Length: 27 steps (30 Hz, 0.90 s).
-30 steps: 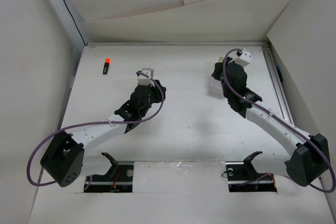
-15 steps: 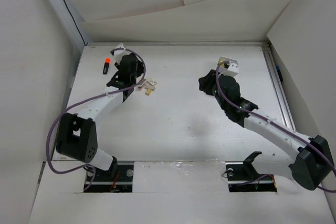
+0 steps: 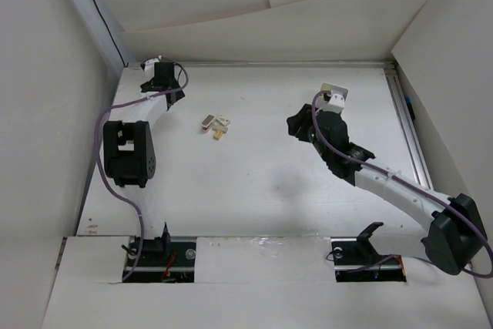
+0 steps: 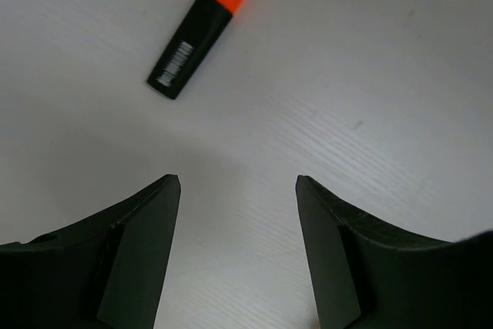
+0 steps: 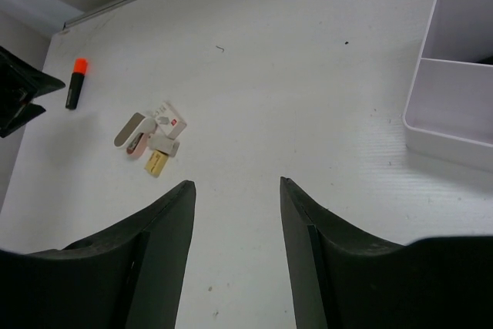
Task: Sort the stationery into containers
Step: Pick up the pen from the corner of the board.
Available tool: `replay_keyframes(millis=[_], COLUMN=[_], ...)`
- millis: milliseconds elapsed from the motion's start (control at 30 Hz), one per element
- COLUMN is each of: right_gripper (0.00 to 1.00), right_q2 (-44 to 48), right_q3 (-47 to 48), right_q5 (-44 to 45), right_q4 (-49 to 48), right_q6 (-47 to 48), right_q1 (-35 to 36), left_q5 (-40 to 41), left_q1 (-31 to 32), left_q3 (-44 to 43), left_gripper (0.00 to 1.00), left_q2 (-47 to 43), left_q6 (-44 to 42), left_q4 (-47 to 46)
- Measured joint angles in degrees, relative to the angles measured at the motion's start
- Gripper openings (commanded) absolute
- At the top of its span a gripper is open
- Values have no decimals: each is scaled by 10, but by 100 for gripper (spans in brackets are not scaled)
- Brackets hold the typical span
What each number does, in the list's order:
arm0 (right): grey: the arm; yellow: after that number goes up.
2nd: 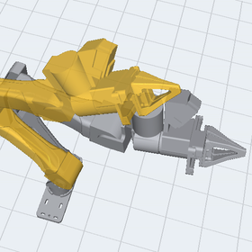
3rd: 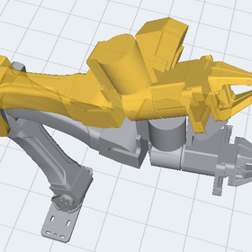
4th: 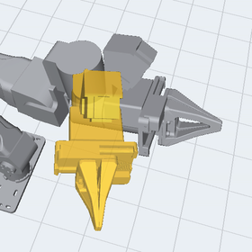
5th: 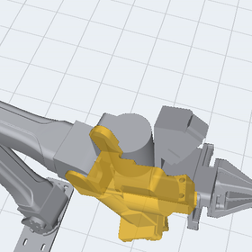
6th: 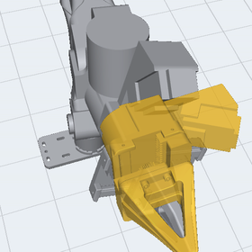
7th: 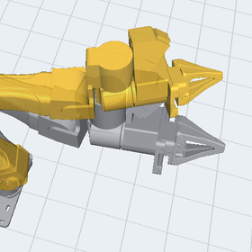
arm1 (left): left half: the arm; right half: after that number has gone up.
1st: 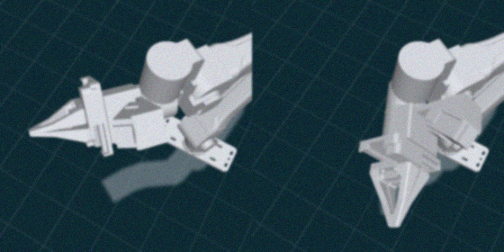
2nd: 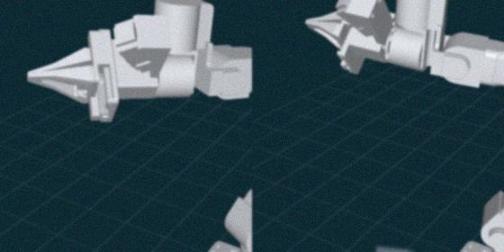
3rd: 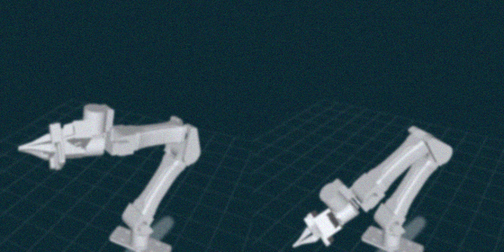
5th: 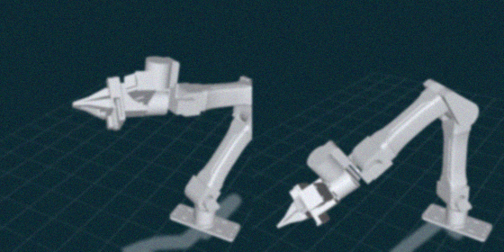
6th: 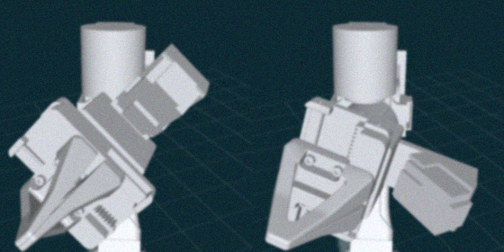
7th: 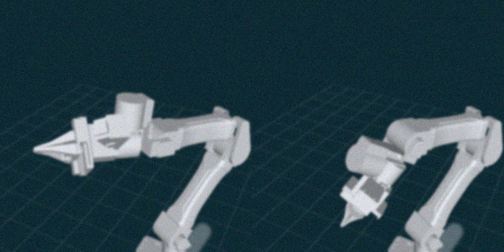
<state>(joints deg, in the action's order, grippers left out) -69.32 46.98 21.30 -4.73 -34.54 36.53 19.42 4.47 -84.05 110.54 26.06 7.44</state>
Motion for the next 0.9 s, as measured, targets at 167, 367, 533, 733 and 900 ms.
replay_keyframes(millis=[167,367,533,733,900], right_gripper=[54,55,55,55,55], right_q2=[0,1,1,1,1], right_q3=[0,-1,-1,-1,-1], right_q5=[-4,-8,-10,-10,-10], right_q4=[0,0,0,-1,-1], right_q6=[0,0,0,2,2], right_q1=[0,0,0,0,-1], left_q5=[-19,-21,-25,-37,-52], left_q1=[-54,-59,-54,-73,-91], left_q3=[-6,-30,-78,-130,-147], left_gripper=[58,58,57,56,56], left_q2=[42,87,111,141,165], left_q6=[-78,-165,-211,-243,-259], left_q4=[20,33,38,40,44])
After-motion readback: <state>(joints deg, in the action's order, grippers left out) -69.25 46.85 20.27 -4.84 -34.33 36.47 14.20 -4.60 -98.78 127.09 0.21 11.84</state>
